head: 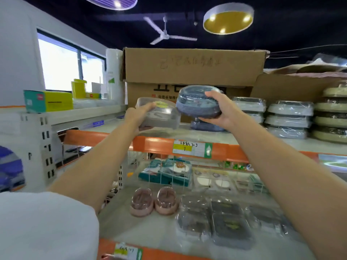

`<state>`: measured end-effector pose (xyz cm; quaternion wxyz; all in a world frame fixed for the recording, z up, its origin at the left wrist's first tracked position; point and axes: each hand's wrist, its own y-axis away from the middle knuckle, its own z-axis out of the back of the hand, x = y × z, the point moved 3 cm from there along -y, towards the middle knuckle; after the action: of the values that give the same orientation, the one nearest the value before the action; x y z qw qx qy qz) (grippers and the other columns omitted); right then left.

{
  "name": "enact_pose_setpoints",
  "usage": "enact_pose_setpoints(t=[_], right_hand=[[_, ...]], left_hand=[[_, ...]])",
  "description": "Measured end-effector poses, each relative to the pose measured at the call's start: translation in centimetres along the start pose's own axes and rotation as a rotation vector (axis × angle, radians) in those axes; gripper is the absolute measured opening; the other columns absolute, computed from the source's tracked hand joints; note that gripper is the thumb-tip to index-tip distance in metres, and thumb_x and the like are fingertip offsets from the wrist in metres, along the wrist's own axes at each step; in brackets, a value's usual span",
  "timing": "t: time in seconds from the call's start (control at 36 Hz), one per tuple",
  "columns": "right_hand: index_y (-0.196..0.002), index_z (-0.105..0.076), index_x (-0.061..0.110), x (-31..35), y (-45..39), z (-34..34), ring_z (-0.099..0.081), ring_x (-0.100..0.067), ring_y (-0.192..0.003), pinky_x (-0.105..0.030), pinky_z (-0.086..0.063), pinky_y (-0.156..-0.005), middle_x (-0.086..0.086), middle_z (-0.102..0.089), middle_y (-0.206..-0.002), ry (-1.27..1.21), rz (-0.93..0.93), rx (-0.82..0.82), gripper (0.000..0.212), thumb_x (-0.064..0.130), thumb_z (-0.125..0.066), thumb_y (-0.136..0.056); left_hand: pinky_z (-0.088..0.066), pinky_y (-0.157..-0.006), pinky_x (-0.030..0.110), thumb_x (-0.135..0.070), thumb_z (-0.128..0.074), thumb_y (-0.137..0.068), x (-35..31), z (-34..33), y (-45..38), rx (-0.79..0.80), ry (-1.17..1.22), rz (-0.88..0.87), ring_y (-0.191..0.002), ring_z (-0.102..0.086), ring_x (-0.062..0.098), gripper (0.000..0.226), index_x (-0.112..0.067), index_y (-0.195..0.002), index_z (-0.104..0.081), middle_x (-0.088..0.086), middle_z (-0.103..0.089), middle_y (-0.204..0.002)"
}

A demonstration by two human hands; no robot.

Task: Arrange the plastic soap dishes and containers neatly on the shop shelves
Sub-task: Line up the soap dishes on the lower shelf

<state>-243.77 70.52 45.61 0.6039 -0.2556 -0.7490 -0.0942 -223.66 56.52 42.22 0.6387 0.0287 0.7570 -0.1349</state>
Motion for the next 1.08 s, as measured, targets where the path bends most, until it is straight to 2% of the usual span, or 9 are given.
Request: enact_pose_setpoints(t=[0.08,0.36,0.5,0.58,0.75,0.83,0.92,1.03,1.08], right_hand=[[-0.114,-0.053,0.018,0.1,1.8,-1.2,-0.062,-0.024,-0.094,-0.037,-0.056,-0.063,-0.010,-0.060,-0.110,-0.034,0.012,0.006,0.029,0.024,-0.065,-0.089],[-0.109,-0.057,0.016,-2.9,7.8,-5.9,-0.062,-0.025,-0.099,-0.036,-0.056,-0.067,-0.010,-0.061,-0.114,-0.075,-0.008,0.033,0.020,0.026,-0.060,-0.091],[-0.131,-0.052,0.016,-4.9,10.9,-7.5,-0.060,-0.029,-0.111,-0.037,-0.057,-0.070,-0.011,-0.058,-0.127,-0.081,-0.017,0.035,0.045,0.026,-0.063,-0.088],[-0.132,-0.049,0.016,-6.3,12.6,-7.9,-0.058,-0.029,-0.113,-0.036,-0.057,-0.068,-0.011,-0.056,-0.126,-0.105,-0.040,0.011,0.048,0.025,-0.063,-0.088],[-0.103,-0.056,0.016,-8.9,15.5,-8.8,-0.060,-0.024,-0.102,-0.037,-0.054,-0.088,-0.008,-0.060,-0.111,-0.078,-0.075,0.021,0.014,0.023,-0.059,-0.091],[-0.103,-0.055,0.016,-10.2,16.4,-9.1,-0.060,-0.023,-0.101,-0.037,-0.055,-0.082,-0.007,-0.059,-0.111,-0.068,-0.092,0.017,0.015,0.023,-0.058,-0.090],[-0.110,-0.057,0.017,-11.8,17.0,-9.3,-0.061,-0.022,-0.098,-0.034,-0.056,-0.072,-0.007,-0.061,-0.115,-0.027,-0.129,0.034,0.025,0.024,-0.061,-0.086],[-0.110,-0.055,0.018,-14.0,17.8,-9.1,-0.060,-0.026,-0.104,-0.036,-0.057,-0.070,-0.010,-0.060,-0.115,0.063,-0.173,0.032,0.027,0.022,-0.063,-0.085],[-0.105,-0.056,0.018,-15.2,18.1,-8.9,-0.062,-0.025,-0.098,-0.036,-0.057,-0.070,-0.011,-0.061,-0.111,0.086,-0.204,0.016,0.019,0.021,-0.063,-0.087]], left_hand=[[-0.052,-0.045,0.024,-0.042,-0.079,-0.071,-0.9,1.6,1.2,0.022,0.008,-0.029,-0.096,-0.062,0.021,0.077,-0.008,-0.133,-0.047,0.013,-0.056,-0.124],[-0.057,-0.070,0.032,-0.034,-0.072,-0.081,-0.2,8.9,5.2,0.077,0.027,0.025,-0.082,-0.056,0.015,0.044,-0.015,-0.111,-0.048,0.003,-0.052,-0.094],[-0.054,-0.048,0.026,-0.034,-0.073,-0.079,1.1,12.4,7.5,0.120,0.033,0.025,-0.087,-0.060,0.018,0.049,-0.013,-0.120,-0.055,0.007,-0.058,-0.107],[-0.059,-0.065,0.035,-0.029,-0.072,-0.080,2.4,13.7,9.0,0.152,0.084,0.047,-0.087,-0.063,0.019,0.030,-0.018,-0.104,-0.059,0.006,-0.063,-0.102],[-0.059,-0.058,0.029,-0.026,-0.069,-0.084,4.8,16.4,10.7,0.204,0.100,0.085,-0.074,-0.063,0.015,0.013,-0.020,-0.090,-0.059,0.002,-0.065,-0.089],[-0.058,-0.060,0.030,-0.024,-0.067,-0.085,5.8,17.7,11.4,0.211,0.080,0.103,-0.074,-0.063,0.014,0.009,-0.019,-0.088,-0.061,0.002,-0.065,-0.088],[-0.057,-0.065,0.034,-0.025,-0.070,-0.083,7.3,19.2,11.8,0.190,0.028,0.125,-0.077,-0.061,0.015,0.014,-0.017,-0.092,-0.061,0.004,-0.063,-0.091],[-0.056,-0.055,0.032,-0.035,-0.085,-0.061,9.6,21.1,12.1,0.191,-0.054,0.210,-0.090,-0.066,0.026,0.071,-0.003,-0.118,-0.058,0.015,-0.065,-0.114],[-0.056,-0.054,0.031,-0.033,-0.084,-0.065,10.7,21.5,12.2,0.181,-0.075,0.234,-0.092,-0.067,0.027,0.069,-0.002,-0.119,-0.057,0.016,-0.065,-0.114]])
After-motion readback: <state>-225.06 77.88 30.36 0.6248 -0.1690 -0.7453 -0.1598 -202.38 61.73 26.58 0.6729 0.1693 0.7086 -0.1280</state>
